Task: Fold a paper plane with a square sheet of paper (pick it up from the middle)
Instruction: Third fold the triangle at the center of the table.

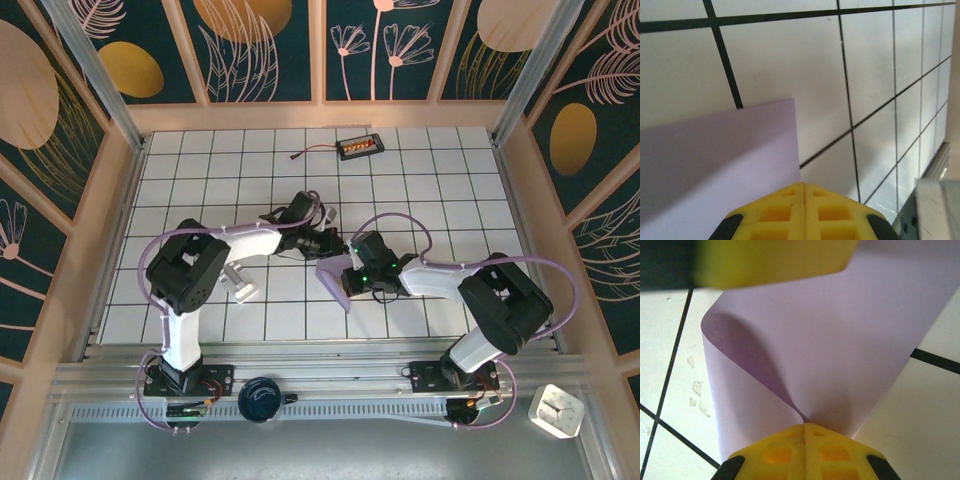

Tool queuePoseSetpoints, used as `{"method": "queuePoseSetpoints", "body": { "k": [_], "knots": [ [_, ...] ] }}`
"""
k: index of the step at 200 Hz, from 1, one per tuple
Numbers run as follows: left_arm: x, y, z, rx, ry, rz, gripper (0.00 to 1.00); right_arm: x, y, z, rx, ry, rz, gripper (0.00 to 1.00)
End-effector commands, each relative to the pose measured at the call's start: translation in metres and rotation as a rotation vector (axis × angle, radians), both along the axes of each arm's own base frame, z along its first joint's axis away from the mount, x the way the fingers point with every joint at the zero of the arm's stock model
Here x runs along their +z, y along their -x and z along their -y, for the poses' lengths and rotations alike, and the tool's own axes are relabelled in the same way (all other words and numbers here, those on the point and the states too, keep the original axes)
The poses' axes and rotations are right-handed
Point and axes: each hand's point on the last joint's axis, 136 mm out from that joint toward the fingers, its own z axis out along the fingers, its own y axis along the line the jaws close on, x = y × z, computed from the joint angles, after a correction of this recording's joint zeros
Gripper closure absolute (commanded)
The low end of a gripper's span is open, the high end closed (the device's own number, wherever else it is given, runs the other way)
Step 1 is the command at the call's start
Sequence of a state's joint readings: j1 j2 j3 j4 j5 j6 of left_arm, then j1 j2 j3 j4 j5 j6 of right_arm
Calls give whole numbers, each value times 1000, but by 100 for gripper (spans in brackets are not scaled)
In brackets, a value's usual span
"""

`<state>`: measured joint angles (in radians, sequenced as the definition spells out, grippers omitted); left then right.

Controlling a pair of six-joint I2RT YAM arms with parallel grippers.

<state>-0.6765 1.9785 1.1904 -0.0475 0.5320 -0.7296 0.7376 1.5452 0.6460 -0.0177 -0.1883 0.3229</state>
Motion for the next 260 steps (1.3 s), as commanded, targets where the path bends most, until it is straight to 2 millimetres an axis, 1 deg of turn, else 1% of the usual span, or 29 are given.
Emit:
{"method": "queuePoseSetpoints", "body": {
  "k": [1,30,82,106,182,260],
  "knots": [
    [-21,1,-8,-29,-75,-24,100,-1,7,0,16,21,-27,100],
    [-37,6,-12,-46,-104,-47,100,3,4,-3,20,16,-18,100],
    [-50,12,-18,-61,-133,-57,100,10,0,-5,23,13,-4,100],
    [-53,14,-19,-63,-138,-61,100,13,-1,-6,24,9,1,100],
    [-57,16,-21,-68,-141,-67,100,11,-3,-9,33,11,-2,100],
    [-57,16,-20,-71,-136,-68,100,-2,-1,-3,29,48,-15,100]
  ]
}}
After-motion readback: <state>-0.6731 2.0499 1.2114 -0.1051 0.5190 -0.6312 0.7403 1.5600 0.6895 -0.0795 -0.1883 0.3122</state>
